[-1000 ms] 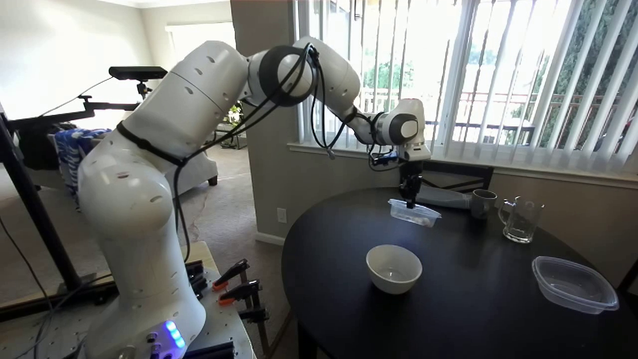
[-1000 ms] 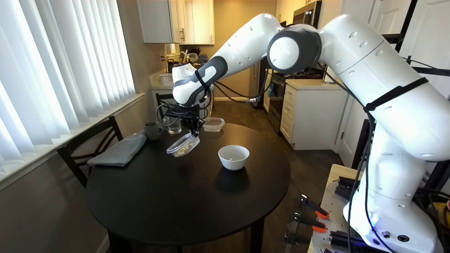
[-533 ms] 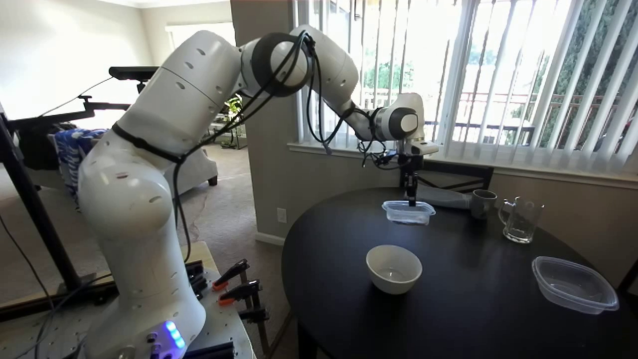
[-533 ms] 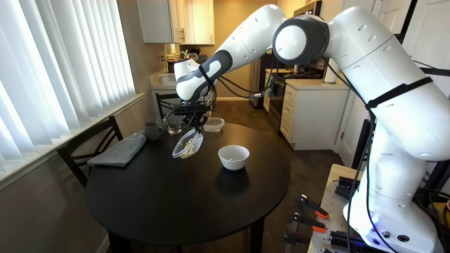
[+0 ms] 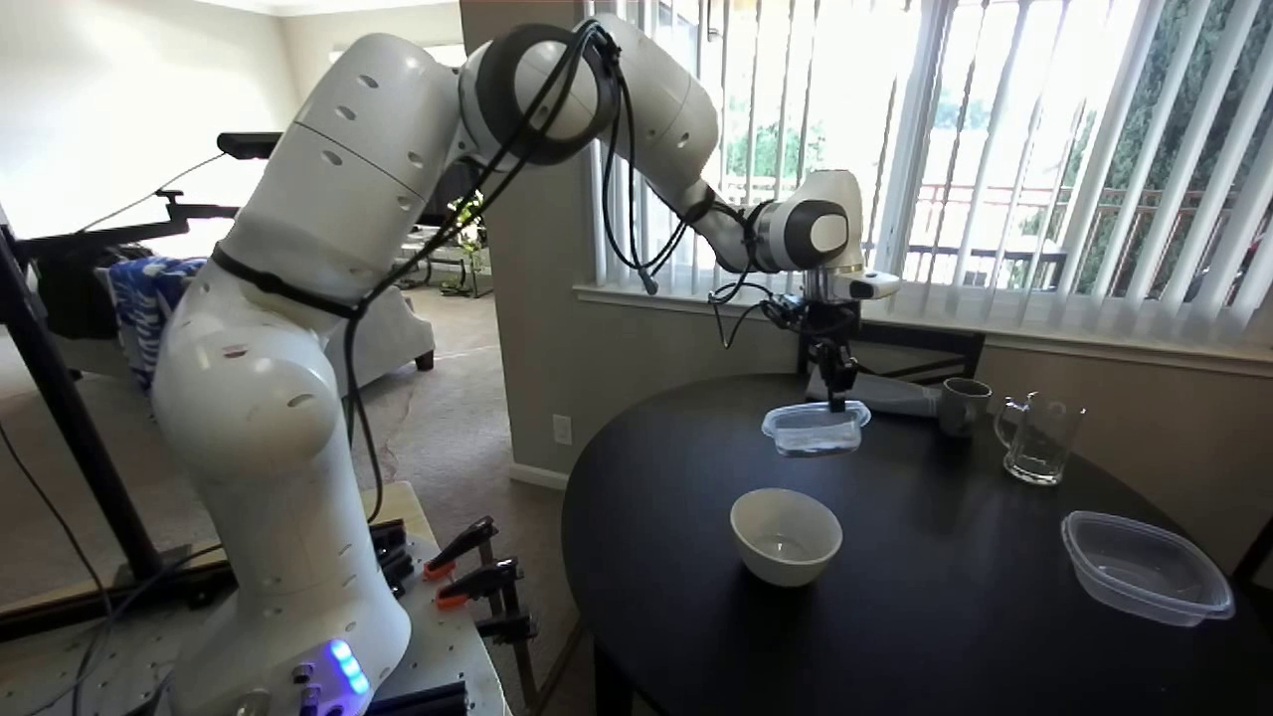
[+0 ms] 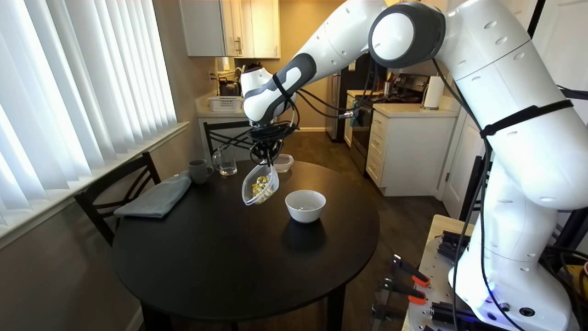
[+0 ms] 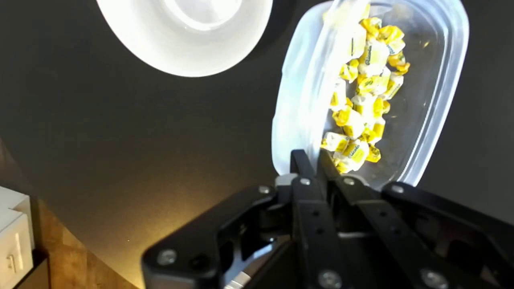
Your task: Transfer the candy to the white bowl
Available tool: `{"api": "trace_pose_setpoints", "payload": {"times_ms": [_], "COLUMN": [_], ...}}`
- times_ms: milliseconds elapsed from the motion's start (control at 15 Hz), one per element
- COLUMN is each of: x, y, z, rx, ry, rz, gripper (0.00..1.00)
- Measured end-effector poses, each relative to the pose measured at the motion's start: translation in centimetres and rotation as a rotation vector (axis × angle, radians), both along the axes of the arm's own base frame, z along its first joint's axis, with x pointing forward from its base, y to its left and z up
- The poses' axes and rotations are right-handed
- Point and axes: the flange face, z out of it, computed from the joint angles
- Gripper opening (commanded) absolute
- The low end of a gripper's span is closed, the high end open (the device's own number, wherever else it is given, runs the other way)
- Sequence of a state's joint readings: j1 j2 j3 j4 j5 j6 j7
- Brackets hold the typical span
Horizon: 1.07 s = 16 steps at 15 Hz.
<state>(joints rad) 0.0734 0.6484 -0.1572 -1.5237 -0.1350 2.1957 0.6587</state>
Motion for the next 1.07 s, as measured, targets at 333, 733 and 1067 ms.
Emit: {"api": "trace_pose_setpoints", "payload": {"times_ms": [333,733,1067], "x": [-1.1,-2.1,-3.1], "y": [-2.0,-5.3,-7.0], "z": [1.2,2.3,3.2], "rx": [-0.003,-0.081,-0.211], "ry": [0.025,0.042,0.076], "rz": [0.105,0.112,0.144], "gripper": [0.06,0.06,0.06]}}
